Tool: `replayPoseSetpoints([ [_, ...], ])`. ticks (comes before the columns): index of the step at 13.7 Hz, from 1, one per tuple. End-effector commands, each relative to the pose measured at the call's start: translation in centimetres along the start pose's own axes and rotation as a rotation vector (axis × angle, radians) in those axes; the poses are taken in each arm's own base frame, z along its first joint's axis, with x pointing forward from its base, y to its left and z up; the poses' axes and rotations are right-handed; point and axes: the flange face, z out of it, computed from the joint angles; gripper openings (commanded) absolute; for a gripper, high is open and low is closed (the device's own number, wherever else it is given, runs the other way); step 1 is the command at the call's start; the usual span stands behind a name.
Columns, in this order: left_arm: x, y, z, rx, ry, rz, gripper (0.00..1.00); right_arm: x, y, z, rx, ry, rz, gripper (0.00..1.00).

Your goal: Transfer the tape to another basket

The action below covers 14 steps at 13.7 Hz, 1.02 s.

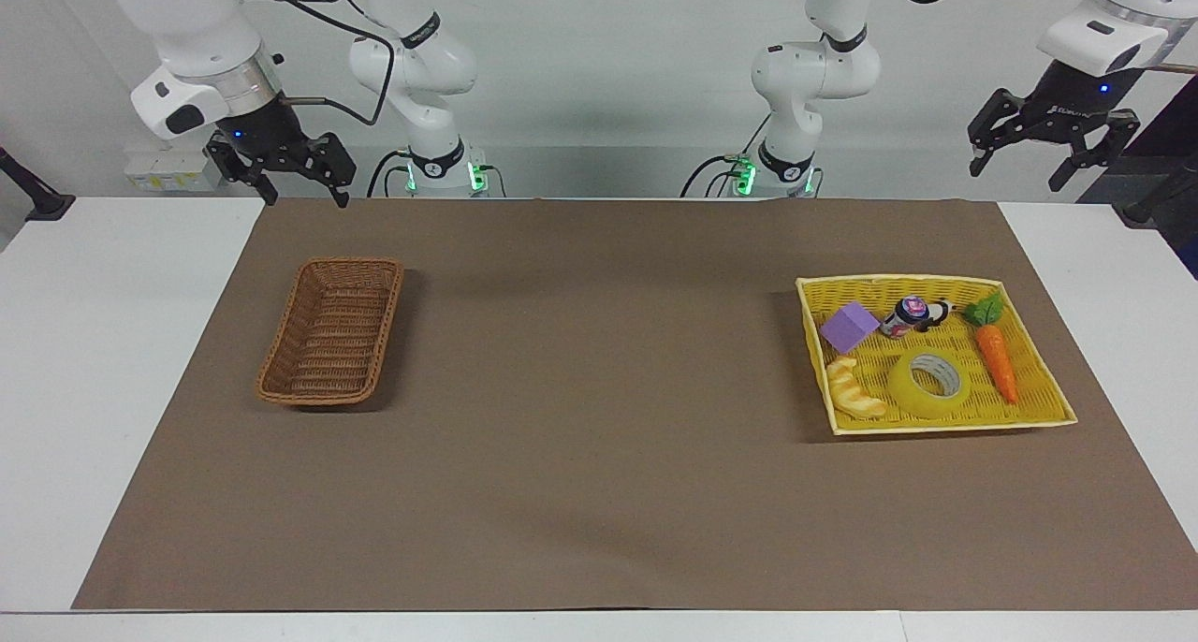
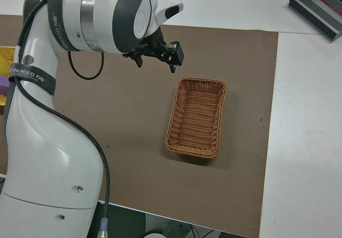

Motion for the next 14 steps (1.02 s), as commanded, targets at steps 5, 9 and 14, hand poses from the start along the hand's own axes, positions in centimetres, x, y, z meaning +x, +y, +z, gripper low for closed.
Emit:
replayPoseSetpoints([
  [5,-0.61,0.21,-0.51,0.0,-0.009,-0.008,1.0,-0.28,0.18,-0.4,0.009,0.004,-0.002,1.0],
  [9,-0.67,-0.05,-0.3,0.019,-0.034,-0.112,1.0,-0.28,0.18,-0.4,0.009,0.004,-0.002,1.0],
  [14,-0.96,-0.11,-0.67,0.021,-0.021,-0.119,1.0,-0.28,0.18,-0.4,0.009,0.004,-0.002,1.0],
])
